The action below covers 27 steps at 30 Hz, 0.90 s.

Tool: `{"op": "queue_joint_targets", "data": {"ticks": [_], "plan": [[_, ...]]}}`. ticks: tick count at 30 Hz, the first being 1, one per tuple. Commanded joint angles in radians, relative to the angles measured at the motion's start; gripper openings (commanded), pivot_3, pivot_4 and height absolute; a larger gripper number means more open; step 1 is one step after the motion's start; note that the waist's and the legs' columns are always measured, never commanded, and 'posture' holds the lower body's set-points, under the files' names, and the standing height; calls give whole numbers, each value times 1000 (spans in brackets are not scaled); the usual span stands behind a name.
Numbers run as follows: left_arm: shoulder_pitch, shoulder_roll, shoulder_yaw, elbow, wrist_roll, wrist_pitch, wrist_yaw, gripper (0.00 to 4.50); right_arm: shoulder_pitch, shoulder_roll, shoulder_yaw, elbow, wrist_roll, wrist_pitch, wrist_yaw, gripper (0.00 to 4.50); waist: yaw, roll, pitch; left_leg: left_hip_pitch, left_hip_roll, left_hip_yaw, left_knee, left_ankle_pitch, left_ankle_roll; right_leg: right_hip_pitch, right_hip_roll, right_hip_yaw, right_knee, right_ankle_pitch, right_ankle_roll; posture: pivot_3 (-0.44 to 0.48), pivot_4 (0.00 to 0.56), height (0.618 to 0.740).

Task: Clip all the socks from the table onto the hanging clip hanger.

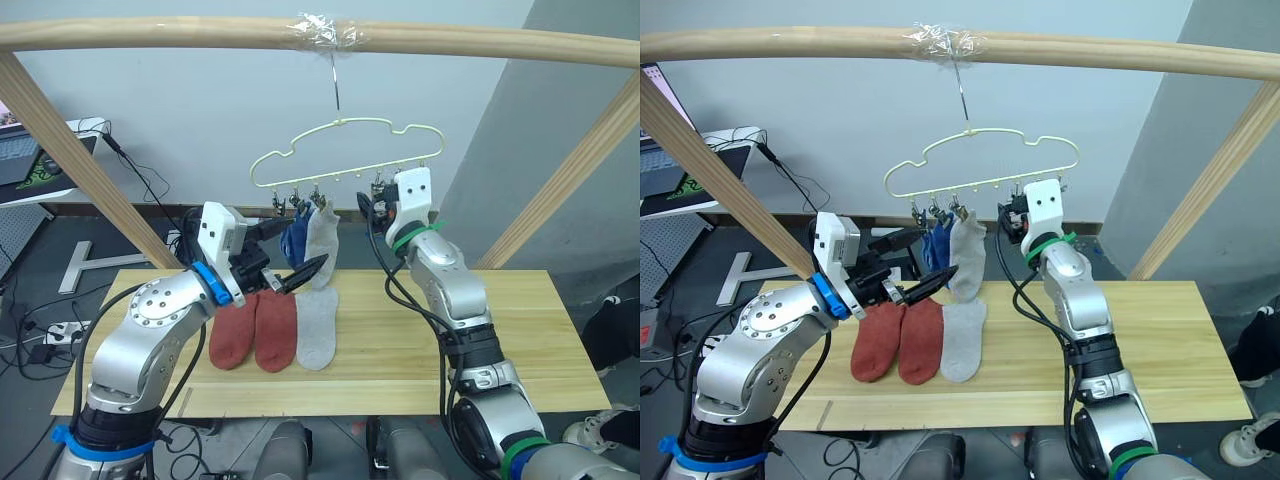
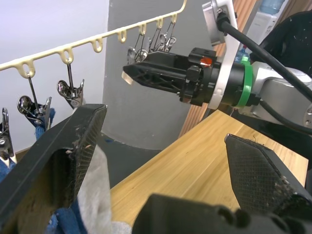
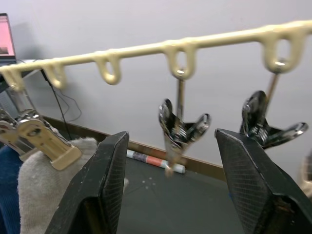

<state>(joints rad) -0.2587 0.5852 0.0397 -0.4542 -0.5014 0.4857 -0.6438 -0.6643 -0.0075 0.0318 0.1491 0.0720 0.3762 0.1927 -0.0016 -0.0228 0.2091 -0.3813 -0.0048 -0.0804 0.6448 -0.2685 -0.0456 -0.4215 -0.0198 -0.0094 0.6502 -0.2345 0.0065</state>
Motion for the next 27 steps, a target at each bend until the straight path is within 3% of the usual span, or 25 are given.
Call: {"op": "queue_joint_targets", "data": {"ticks": [1, 27], "plan": [[-39, 11, 47, 0, -9, -33, -18, 4500, -21, 20, 3, -32, 23, -30, 7, 2939, 0, 0, 0, 0, 0, 0, 0, 0, 0, 0, 0, 0, 0, 0, 0, 89, 185, 740], [-147, -13, 76, 44, -23, -40, -42, 4500, -58, 35, -3, -1, 23, -67, 6, 2939, 0, 0, 0, 1, 0, 0, 1, 0, 0, -1, 0, 0, 5, 0, 0, 87, 196, 740]]}}
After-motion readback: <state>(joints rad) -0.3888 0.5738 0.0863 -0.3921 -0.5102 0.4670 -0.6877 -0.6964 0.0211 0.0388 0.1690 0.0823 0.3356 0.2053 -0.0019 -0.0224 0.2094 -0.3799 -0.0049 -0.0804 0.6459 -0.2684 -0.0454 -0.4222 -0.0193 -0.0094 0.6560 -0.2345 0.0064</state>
